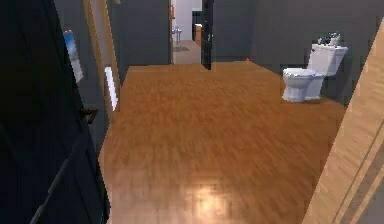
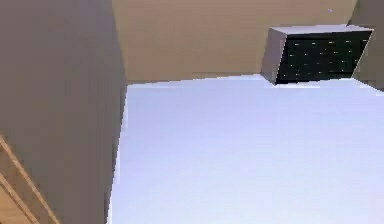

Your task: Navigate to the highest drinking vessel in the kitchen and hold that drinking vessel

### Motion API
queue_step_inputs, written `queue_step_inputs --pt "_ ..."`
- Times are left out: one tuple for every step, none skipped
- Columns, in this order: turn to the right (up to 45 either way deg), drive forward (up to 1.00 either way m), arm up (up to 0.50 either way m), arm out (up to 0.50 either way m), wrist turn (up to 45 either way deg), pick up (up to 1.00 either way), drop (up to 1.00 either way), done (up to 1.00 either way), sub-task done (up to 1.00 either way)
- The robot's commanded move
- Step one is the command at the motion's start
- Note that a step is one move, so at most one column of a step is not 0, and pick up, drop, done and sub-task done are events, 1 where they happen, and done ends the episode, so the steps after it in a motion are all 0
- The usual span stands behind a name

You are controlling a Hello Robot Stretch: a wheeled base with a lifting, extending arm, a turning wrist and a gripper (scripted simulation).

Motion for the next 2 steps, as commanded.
queue_step_inputs --pt "0.0 1.00 0.00 0.00 0.0 0.00 0.00 0.00 0.00" --pt "0.0 1.00 0.00 0.00 0.0 0.00 0.00 0.00 0.00"
